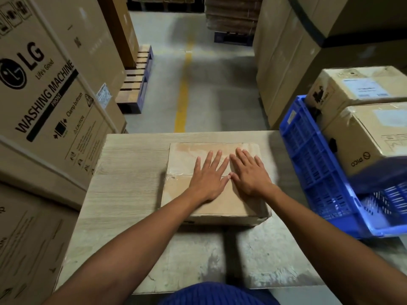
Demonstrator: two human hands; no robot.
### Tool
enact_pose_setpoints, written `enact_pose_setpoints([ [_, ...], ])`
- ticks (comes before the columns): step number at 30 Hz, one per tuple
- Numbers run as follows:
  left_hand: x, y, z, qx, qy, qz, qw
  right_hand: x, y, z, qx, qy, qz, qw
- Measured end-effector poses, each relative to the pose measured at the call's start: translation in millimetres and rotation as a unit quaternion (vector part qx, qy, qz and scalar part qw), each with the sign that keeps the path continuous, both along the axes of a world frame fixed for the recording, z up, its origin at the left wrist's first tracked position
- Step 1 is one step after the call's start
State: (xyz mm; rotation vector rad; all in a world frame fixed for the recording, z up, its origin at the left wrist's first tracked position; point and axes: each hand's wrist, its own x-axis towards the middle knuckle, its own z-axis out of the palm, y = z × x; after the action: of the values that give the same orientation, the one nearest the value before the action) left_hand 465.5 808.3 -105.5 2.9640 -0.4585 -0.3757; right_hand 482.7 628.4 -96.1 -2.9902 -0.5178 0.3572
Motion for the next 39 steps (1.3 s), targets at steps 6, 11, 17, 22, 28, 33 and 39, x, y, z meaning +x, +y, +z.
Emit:
enact_pose_setpoints([
  [6,-12.3,-10.2,12.7,-0.038,0.009,0.032,0.999,-23.3,14.2,8.2,0.043,-0.06,-0.073,0.995],
  [11,-47.7,-9.0,5.4,-0.044,0.007,-0.028,0.999,-69.1,10.9,-9.8,0.066,-0.113,-0.09,0.987],
  [17,-45.0,-9.2,4.9,-0.023,0.043,-0.035,0.998,-67.5,8.1,-3.6,0.002,-0.027,-0.051,0.998],
  [22,-50.6,11.2,15.3,-0.016,0.026,-0.031,0.999,-76.7,25.0,9.1,0.035,0.011,-0.095,0.995],
  [28,-73.2,57.0,9.7,0.035,0.029,0.054,0.998,-98.3,51.3,1.3,0.005,0.04,-0.045,0.998],
  [33,-66.3,57.6,17.6,0.028,0.035,0.042,0.998,-85.2,59.3,15.2,0.006,0.06,-0.036,0.998],
  [39,-71.0,65.6,12.0,0.03,0.028,0.041,0.998,-93.4,65.1,2.1,-0.023,0.028,0.021,0.999],
])
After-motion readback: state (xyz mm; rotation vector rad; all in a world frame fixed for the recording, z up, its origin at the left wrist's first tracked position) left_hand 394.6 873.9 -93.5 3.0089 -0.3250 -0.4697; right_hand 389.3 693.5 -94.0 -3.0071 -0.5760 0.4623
